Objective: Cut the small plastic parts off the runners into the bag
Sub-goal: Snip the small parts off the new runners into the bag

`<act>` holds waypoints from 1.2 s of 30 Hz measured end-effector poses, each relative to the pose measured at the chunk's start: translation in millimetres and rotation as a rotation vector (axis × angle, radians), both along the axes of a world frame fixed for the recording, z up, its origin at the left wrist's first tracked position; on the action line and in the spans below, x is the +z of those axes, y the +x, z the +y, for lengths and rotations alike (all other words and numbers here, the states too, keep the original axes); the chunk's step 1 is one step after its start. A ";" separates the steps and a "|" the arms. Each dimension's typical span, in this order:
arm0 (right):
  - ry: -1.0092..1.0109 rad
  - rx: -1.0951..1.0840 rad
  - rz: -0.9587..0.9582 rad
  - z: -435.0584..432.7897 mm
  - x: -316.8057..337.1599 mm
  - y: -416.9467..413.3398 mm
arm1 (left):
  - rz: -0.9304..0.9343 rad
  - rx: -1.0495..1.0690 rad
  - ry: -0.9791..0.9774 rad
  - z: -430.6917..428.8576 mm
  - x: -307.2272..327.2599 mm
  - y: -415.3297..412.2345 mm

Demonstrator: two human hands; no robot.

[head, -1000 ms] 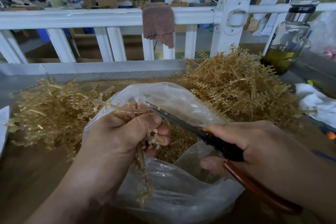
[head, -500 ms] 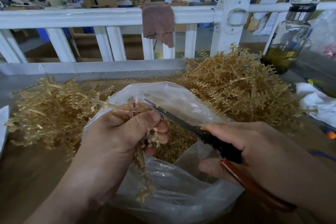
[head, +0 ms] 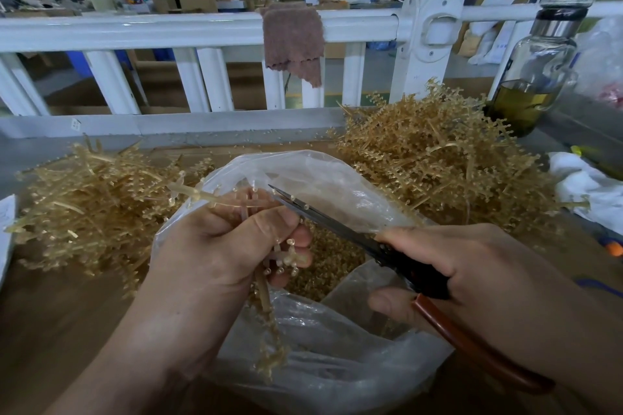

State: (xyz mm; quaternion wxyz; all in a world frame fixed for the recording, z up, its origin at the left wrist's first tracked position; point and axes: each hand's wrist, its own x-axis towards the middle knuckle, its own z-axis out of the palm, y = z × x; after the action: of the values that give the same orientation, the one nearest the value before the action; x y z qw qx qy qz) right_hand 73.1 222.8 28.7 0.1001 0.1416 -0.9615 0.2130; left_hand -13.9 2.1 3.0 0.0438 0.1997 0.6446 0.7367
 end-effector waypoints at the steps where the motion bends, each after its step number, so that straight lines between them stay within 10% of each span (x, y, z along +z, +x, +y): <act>1: -0.002 -0.002 -0.003 0.4 0.3 0.2 | 0.000 -0.010 -0.008 0.2 0.7 0.1; 36: 0.024 0.006 0.014 0.6 -2.7 0.0 | -0.055 -0.001 -0.018 0.9 3.9 4.7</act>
State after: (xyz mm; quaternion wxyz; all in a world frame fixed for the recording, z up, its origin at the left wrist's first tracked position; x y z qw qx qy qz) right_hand 73.1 223.4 26.0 0.1046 0.1473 -0.9628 0.2008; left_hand -9.2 3.0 6.9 0.0638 0.1792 0.6495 0.7361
